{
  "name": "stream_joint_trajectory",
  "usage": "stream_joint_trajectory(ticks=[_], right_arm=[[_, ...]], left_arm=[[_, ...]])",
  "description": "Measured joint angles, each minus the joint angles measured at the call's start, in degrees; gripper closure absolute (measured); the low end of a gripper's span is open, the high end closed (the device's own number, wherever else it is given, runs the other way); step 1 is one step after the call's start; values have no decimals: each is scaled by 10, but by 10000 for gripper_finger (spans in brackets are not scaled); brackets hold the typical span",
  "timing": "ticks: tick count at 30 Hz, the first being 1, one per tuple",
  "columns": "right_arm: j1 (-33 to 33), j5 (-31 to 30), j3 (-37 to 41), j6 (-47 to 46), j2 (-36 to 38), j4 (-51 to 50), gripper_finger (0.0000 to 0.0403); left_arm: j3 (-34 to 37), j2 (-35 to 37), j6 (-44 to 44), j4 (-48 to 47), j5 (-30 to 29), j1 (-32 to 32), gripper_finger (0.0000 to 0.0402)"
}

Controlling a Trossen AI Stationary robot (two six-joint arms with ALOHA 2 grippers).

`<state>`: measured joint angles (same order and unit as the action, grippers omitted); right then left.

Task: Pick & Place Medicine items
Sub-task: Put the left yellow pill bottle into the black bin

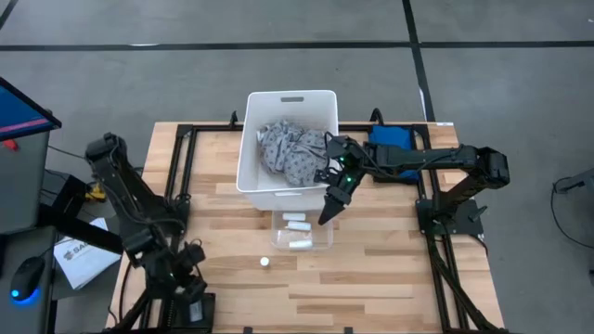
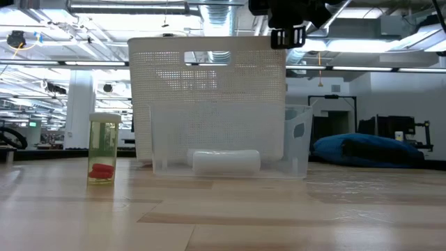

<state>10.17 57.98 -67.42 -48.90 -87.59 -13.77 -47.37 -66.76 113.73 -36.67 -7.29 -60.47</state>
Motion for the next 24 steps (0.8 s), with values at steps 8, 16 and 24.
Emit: stream_joint_trajectory(ticks=[8, 16, 24], right_arm=[[0, -4, 0, 0, 0, 3, 183], [0, -6, 0, -2, 0, 3, 183], [0, -9, 0, 1, 0, 3, 183]], left_arm=[[0, 35, -204, -85, -98, 9, 224], [0, 34, -304, -203, -28, 15, 224], [0, 33, -420, -210, -28, 4, 223]])
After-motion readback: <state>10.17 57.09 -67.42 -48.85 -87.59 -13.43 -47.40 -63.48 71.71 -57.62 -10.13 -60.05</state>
